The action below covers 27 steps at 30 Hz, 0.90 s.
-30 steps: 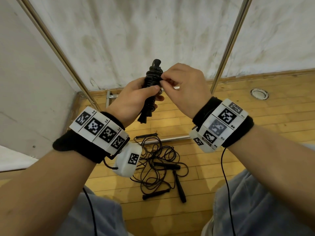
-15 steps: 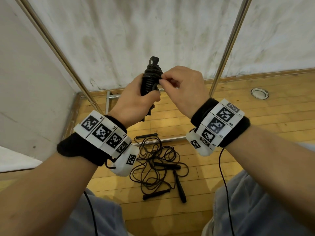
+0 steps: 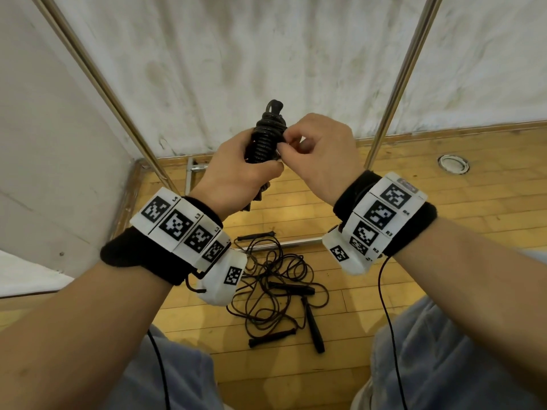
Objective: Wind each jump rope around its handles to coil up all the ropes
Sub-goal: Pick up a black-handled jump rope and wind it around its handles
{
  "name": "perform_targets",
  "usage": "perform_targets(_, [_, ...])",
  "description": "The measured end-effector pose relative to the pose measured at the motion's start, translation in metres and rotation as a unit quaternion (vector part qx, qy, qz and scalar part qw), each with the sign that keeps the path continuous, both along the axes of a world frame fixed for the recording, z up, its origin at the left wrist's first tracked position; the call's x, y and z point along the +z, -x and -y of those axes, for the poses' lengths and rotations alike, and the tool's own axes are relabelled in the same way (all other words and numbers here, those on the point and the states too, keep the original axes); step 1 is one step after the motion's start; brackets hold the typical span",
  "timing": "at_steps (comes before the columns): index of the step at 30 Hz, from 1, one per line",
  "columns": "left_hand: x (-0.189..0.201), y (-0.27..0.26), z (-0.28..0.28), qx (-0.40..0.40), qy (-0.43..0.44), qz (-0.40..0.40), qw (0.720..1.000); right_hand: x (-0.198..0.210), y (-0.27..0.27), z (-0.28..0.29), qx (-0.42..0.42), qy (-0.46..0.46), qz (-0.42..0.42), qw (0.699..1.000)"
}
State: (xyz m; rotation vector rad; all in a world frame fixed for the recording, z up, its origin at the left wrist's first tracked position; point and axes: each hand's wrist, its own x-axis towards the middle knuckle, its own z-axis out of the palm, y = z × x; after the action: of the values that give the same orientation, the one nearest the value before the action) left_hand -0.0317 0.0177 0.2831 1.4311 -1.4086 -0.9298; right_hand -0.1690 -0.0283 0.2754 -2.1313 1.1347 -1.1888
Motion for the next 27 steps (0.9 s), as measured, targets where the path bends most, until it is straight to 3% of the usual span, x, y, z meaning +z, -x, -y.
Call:
perform_targets(6, [0.012,-0.009,-0.001,-0.072,-0.017,-0.061,0.995,0.017,0.008,0.000,0.029,0.084,-0.026,0.996])
perform_targets(11, [0.014,-0.009,-0.002,-0.089,-0.020,-0.069,0.993,0.020,0.015,-0.003,0.060,0.085,-0.052,0.993])
perform_targets(18, [0.010,0.002,-0.003,-0.059,0.012,-0.032,0.998,0.022,0.020,-0.002,0.063,0.097,-0.091,0.989])
perform_targets(27, [0.002,0.007,-0.002,0.031,0.061,-0.011,0.998,0.007,0.011,-0.010,0.066,0.078,-0.048,0.994])
